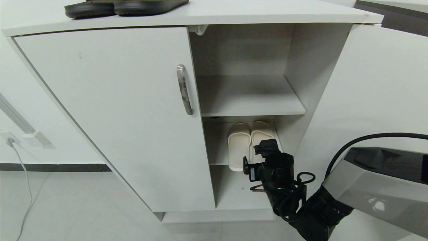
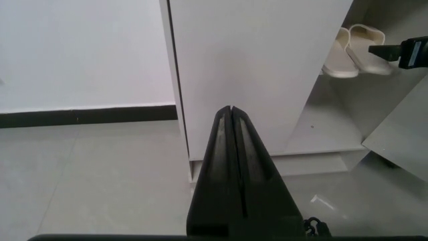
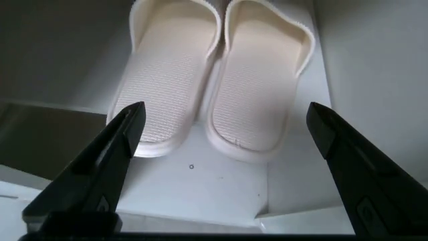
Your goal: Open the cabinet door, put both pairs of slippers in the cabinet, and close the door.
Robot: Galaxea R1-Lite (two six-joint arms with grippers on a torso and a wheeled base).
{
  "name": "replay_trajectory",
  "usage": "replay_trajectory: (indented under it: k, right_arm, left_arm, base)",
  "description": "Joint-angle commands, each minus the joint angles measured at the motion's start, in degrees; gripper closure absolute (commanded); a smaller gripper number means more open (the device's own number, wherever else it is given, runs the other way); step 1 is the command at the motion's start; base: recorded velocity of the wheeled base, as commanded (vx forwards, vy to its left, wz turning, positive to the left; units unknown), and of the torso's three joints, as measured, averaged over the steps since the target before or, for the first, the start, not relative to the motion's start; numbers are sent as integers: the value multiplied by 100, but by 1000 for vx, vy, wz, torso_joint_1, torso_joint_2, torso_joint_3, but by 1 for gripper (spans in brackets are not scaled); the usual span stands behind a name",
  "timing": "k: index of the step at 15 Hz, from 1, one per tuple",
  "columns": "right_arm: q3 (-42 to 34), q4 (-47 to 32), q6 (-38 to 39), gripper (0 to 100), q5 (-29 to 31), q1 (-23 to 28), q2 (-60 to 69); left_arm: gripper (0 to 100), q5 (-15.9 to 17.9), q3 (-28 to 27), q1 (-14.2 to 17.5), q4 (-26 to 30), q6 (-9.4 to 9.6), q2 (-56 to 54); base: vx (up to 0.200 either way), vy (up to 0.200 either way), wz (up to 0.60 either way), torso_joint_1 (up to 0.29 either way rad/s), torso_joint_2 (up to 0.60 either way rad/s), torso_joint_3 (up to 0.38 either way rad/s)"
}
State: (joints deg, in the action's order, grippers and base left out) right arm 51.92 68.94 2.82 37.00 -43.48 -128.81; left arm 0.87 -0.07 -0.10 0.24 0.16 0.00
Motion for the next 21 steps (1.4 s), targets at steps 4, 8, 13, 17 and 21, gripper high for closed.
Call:
replay_trajectory:
  k: [4,8,13,17,21]
  right_arm:
    - [-129,-3,0,0,0,-108,101]
    - [-182,32,-9,0,0,-116,101]
    - [-182,32,-18,0,0,-108,101]
    - [-182,32,-27,0,0,-116,101]
    - [-182,32,-27,0,0,-116,101]
  left_arm:
    - [100,1,7,1,2,2,9]
    - [100,-7,-1,1,2,-16,9]
    - [100,-7,-1,1,2,-16,9]
    - [100,-7,-1,1,-7,-7,9]
    - [100,-7,-1,1,2,-7,9]
  base:
    - [-200,0,0,1,0,2]
    - [-150,0,0,3,2,3]
    - [0,0,0,0,0,0]
    - [0,0,0,0,0,0]
    - [0,0,0,0,0,0]
